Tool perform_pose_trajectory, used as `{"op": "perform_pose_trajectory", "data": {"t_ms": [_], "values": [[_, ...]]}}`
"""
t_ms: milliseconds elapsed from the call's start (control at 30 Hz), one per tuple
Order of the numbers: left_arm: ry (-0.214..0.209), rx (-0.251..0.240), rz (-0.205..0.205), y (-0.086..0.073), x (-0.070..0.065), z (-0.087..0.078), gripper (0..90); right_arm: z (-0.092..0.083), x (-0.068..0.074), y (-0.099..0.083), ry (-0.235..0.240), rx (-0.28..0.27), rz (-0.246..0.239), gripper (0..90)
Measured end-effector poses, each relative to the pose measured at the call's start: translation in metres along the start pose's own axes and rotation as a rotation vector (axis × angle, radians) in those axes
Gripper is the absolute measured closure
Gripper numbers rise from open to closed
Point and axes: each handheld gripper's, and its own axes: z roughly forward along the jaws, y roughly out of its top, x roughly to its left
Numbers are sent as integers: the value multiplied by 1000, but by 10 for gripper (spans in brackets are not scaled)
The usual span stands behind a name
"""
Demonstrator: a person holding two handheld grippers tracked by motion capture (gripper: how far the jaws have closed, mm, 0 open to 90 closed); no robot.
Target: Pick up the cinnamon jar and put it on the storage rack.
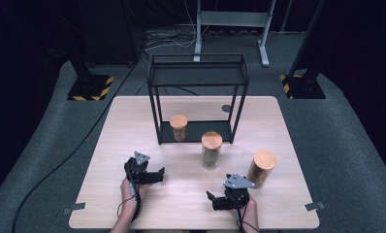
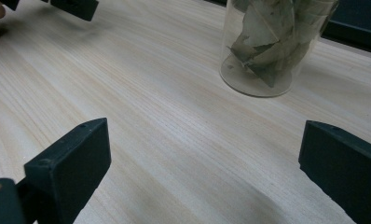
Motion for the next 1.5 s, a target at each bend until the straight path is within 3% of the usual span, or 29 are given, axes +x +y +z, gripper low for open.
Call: {"op": "perform_pose_trajectory", "data": {"t_ms": [200, 767, 967, 1500], "values": [[-10, 35, -7, -11, 12, -11, 0, 0, 0, 0, 1, 3, 0, 14], [-6, 29, -18, -35, 33, -37, 0, 1, 0, 0, -5, 9, -3, 13], [24, 52, 26, -36, 30, -36, 0, 1, 0, 0, -7, 7, -3, 13], [30, 50, 26, -37, 31, -37, 0, 1, 0, 0, -8, 5, -3, 13]]}}
